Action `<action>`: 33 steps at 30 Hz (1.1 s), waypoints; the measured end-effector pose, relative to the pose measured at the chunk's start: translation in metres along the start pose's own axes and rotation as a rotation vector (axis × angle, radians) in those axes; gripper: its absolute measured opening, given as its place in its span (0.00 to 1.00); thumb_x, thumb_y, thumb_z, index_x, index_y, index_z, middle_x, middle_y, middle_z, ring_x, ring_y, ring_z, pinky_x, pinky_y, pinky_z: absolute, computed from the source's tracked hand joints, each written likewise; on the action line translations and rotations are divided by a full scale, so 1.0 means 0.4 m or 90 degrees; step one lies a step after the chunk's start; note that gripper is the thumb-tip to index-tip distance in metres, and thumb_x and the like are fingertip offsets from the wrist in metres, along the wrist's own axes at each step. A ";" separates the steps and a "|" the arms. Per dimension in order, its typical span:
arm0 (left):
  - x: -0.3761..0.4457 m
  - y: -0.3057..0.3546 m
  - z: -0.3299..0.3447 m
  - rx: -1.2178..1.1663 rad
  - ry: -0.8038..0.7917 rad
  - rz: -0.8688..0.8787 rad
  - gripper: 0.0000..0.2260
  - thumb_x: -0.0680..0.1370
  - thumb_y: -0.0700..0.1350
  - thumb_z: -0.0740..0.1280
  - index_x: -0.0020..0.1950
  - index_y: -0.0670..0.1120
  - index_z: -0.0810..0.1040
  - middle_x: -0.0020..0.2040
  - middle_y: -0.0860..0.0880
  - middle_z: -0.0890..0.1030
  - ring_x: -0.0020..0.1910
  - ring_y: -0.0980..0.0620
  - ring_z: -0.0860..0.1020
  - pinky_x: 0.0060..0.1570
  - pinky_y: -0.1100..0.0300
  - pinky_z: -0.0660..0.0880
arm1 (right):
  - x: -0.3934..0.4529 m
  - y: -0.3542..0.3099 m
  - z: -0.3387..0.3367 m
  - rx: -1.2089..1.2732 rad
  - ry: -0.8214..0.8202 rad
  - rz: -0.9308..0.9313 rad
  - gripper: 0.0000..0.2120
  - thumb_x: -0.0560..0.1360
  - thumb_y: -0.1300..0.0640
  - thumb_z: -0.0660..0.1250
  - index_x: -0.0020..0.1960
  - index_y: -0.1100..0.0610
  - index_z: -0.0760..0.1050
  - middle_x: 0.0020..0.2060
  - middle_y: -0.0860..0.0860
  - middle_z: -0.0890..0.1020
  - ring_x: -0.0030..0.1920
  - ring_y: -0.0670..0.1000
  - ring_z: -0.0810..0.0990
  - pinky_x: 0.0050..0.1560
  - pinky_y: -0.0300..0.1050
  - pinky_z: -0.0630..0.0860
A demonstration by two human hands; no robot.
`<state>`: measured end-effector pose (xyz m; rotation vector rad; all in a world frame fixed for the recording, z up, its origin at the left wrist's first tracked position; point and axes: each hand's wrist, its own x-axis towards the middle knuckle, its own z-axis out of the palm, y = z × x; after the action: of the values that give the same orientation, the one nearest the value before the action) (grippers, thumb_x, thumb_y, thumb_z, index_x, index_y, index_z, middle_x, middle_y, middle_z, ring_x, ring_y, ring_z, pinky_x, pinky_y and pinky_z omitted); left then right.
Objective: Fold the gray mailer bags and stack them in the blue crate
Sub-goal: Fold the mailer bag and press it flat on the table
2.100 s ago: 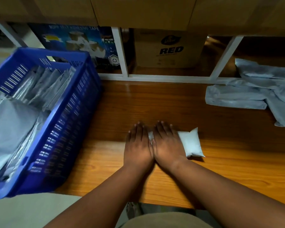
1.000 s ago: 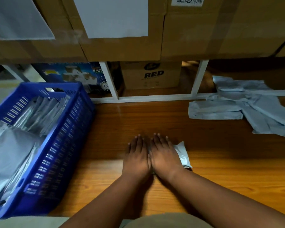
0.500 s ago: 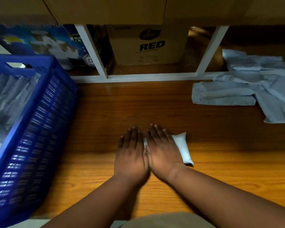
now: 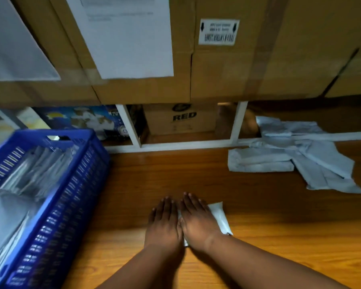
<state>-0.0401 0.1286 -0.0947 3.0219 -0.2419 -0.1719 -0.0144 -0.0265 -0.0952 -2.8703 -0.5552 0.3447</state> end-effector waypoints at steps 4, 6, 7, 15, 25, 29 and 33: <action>0.017 0.021 -0.006 0.035 -0.013 0.006 0.29 0.79 0.56 0.58 0.75 0.43 0.78 0.74 0.40 0.77 0.73 0.38 0.77 0.66 0.35 0.76 | -0.016 0.019 -0.022 -0.020 0.005 -0.015 0.37 0.81 0.42 0.42 0.87 0.57 0.53 0.86 0.59 0.55 0.86 0.59 0.50 0.84 0.58 0.44; 0.022 0.050 -0.017 0.034 -0.004 0.022 0.28 0.80 0.56 0.58 0.77 0.44 0.77 0.75 0.40 0.77 0.74 0.38 0.75 0.67 0.35 0.75 | -0.033 0.036 -0.023 -0.041 0.034 -0.004 0.34 0.83 0.44 0.49 0.86 0.57 0.56 0.85 0.59 0.58 0.86 0.59 0.53 0.84 0.60 0.48; 0.025 0.066 -0.019 0.029 -0.004 0.028 0.28 0.81 0.56 0.58 0.77 0.44 0.76 0.75 0.40 0.76 0.75 0.38 0.75 0.68 0.35 0.75 | -0.043 0.047 -0.027 -0.040 0.040 0.004 0.33 0.84 0.45 0.49 0.87 0.57 0.54 0.85 0.58 0.57 0.86 0.58 0.52 0.84 0.60 0.47; 0.018 0.107 0.033 0.010 0.011 0.046 0.28 0.83 0.56 0.57 0.82 0.47 0.69 0.81 0.40 0.69 0.81 0.38 0.65 0.76 0.31 0.61 | -0.074 0.099 -0.009 -0.077 0.023 0.045 0.33 0.84 0.43 0.44 0.86 0.53 0.59 0.85 0.56 0.59 0.86 0.58 0.53 0.82 0.66 0.42; 0.026 0.108 0.030 0.054 -0.047 0.014 0.31 0.85 0.59 0.50 0.87 0.52 0.53 0.87 0.43 0.50 0.86 0.39 0.48 0.73 0.22 0.50 | -0.063 0.109 0.012 -0.087 -0.008 0.058 0.32 0.86 0.40 0.43 0.87 0.47 0.47 0.87 0.51 0.44 0.86 0.58 0.40 0.75 0.80 0.40; 0.028 0.110 0.033 0.047 -0.049 0.017 0.31 0.85 0.59 0.49 0.87 0.52 0.52 0.87 0.43 0.49 0.86 0.39 0.47 0.73 0.22 0.50 | -0.066 0.112 0.012 -0.100 0.000 0.057 0.31 0.86 0.40 0.44 0.87 0.47 0.47 0.87 0.51 0.44 0.86 0.59 0.39 0.74 0.80 0.40; 0.021 0.104 0.043 0.050 -0.052 0.016 0.31 0.85 0.59 0.48 0.88 0.53 0.51 0.87 0.43 0.48 0.86 0.40 0.46 0.74 0.24 0.49 | -0.066 0.110 0.021 -0.113 -0.010 0.061 0.32 0.85 0.40 0.44 0.87 0.49 0.44 0.87 0.52 0.42 0.86 0.60 0.38 0.75 0.79 0.38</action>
<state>-0.0405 0.0848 -0.1079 3.0923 -0.3005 -0.2905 -0.0255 -0.0756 -0.1088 -3.0746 -0.4733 0.3490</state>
